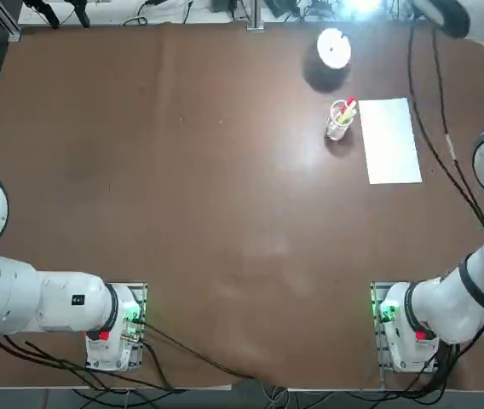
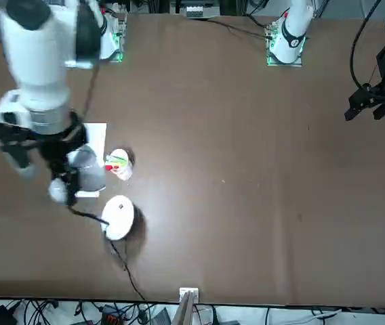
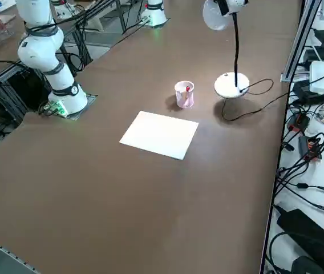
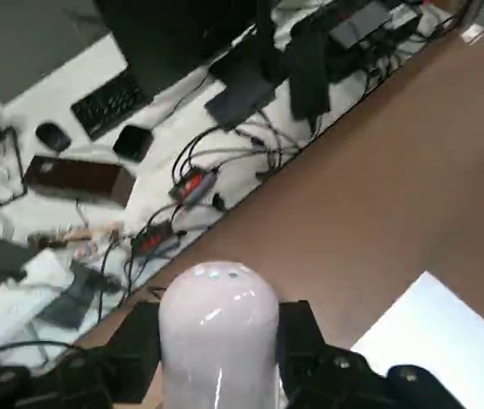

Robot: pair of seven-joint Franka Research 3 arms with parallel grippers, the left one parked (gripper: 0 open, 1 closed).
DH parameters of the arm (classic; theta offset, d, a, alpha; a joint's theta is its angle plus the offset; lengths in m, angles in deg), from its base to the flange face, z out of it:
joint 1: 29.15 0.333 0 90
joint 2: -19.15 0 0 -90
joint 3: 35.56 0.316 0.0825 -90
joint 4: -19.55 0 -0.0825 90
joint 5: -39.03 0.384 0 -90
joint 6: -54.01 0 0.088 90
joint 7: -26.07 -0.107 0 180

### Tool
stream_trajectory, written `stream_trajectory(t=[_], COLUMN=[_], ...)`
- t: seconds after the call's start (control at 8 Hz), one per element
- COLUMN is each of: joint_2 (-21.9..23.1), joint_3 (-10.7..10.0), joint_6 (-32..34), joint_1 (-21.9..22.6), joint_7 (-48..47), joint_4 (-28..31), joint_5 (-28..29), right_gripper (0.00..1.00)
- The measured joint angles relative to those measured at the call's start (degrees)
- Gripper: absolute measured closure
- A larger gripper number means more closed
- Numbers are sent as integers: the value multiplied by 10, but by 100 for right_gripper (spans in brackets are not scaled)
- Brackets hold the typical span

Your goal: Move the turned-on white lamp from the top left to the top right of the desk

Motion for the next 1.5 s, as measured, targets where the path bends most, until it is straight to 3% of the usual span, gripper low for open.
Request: stream_trajectory(t=[0.12, 0.38, 0.75, 1.0, 1.5], joint_2=[8, 8, 0, -2, -6], joint_3=[0, 0, 0, 1, 2], joint_6=[2, 9, 11, 9, -99], joint_1=[-46, -130, -212, -231, -253], joint_7=[36, 207, 408, 428, 423], joint_4=[-2, 3, 46, 90, 114], joint_5=[4, 29, 69, 73, 74], right_gripper=[27, 27, 27, 27, 27])
